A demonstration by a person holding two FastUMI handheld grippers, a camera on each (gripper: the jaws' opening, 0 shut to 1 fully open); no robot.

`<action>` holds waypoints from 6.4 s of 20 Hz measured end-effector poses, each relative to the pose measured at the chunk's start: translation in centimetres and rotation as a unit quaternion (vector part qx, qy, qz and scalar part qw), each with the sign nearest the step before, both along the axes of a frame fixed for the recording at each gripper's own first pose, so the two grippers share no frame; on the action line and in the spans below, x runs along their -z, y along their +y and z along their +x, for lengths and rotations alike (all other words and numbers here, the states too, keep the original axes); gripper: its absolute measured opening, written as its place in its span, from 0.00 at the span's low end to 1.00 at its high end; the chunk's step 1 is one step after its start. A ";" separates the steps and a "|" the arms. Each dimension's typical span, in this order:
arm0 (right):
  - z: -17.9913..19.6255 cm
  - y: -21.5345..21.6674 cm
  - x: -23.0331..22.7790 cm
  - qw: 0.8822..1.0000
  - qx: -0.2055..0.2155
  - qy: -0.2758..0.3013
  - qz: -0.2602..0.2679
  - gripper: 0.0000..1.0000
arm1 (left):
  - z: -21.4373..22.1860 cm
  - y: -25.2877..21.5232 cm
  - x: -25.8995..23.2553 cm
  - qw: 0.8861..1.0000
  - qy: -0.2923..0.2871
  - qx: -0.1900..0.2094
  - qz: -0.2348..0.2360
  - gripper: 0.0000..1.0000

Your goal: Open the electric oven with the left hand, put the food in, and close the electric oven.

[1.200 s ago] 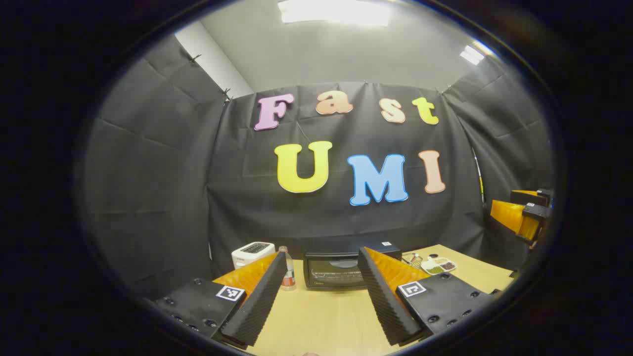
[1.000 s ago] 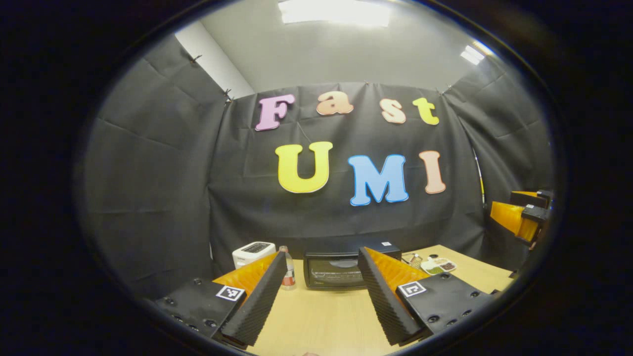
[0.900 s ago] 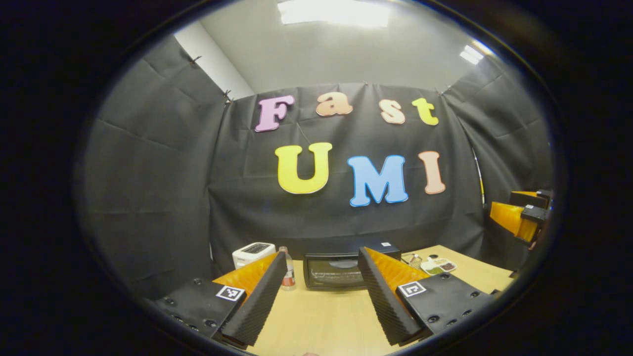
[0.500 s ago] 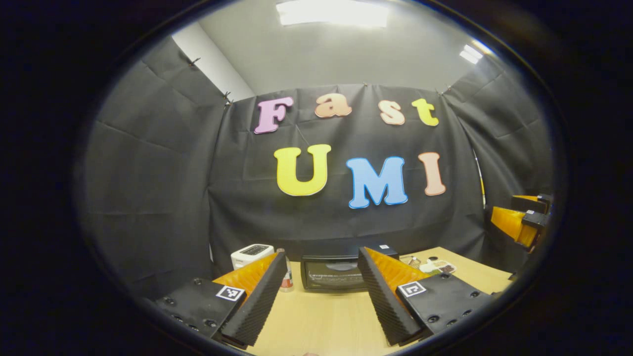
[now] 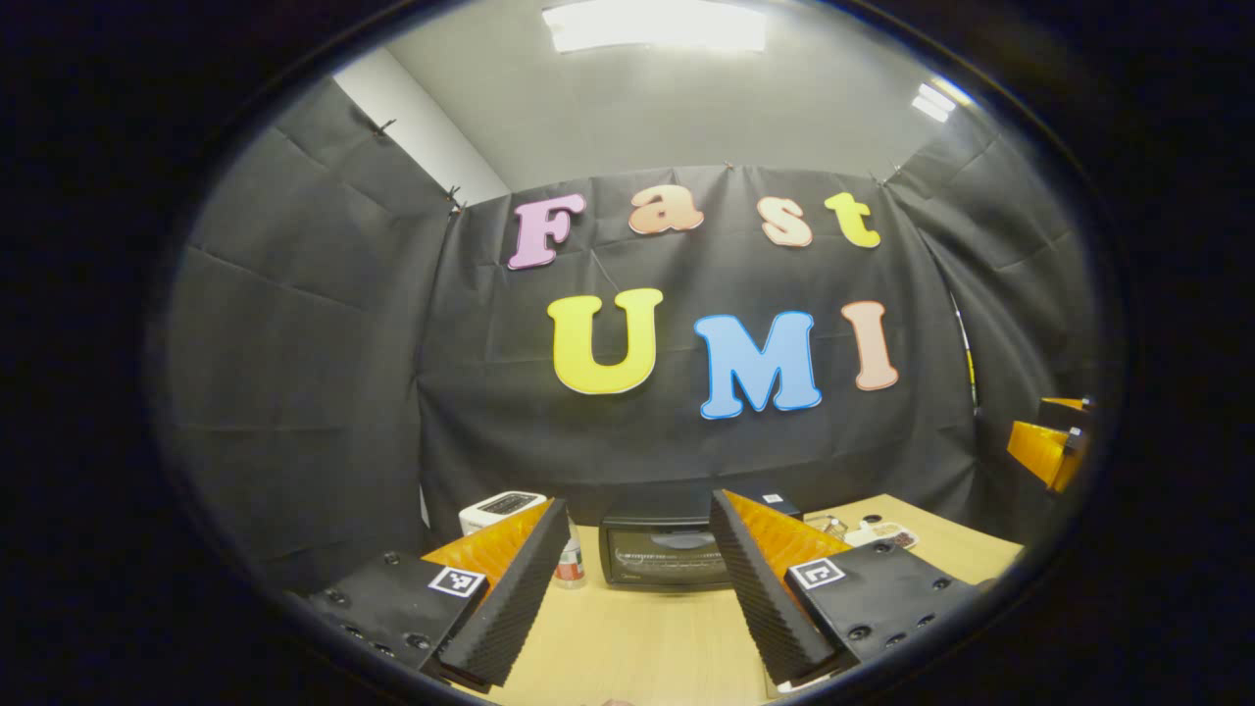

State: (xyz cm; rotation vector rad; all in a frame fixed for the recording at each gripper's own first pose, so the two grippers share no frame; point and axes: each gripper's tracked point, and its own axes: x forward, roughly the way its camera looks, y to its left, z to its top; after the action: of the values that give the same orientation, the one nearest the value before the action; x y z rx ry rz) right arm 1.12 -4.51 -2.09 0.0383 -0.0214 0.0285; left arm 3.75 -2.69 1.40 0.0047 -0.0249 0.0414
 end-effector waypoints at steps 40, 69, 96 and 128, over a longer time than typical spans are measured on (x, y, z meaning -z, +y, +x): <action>7.6 0.3 3.0 0.983 0.152 0.072 -0.077 0.96 | 31.9 -6.2 20.9 0.986 0.117 0.116 -0.006 1.00; 5.3 0.5 2.8 0.989 0.097 0.081 -0.079 0.96 | 23.3 -5.9 25.3 0.982 0.158 0.099 0.001 1.00; 2.7 0.7 5.2 0.988 0.057 0.121 -0.080 0.96 | 15.5 -5.0 34.4 0.960 0.267 0.076 0.029 1.00; 1.3 7.3 21.3 0.928 -0.142 0.317 0.137 0.97 | -2.5 1.6 5.7 0.997 0.059 -0.043 -0.002 0.93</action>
State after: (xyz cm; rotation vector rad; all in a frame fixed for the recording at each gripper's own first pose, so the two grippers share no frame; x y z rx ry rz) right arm 2.39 2.76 -23.41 0.3289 0.6301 0.3024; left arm 1.22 -1.06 -4.27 0.0036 0.0939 0.1267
